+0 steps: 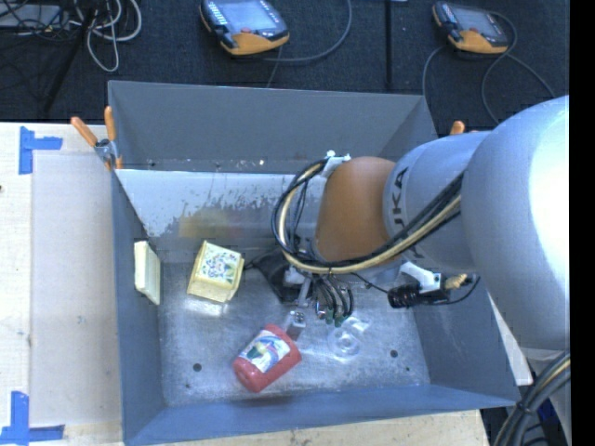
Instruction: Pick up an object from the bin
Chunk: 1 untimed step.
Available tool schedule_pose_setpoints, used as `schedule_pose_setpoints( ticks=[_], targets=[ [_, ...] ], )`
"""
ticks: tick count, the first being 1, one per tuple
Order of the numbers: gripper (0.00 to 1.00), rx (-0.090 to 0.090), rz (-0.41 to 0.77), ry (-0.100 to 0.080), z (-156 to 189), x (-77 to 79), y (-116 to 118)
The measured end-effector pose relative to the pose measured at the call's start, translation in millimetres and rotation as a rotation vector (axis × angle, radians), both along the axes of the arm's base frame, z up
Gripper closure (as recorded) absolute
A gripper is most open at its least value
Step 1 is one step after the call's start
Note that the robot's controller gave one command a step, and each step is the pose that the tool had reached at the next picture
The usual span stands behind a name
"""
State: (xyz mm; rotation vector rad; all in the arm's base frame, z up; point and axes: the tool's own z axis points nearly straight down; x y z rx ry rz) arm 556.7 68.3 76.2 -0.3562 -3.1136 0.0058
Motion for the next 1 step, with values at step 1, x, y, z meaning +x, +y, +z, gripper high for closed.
schedule_pose_setpoints(
  ticks=[1],
  targets=[
    [0.0, 0.0, 0.001, -0.003, 0.3, 2.7, 2.6]
  ],
)
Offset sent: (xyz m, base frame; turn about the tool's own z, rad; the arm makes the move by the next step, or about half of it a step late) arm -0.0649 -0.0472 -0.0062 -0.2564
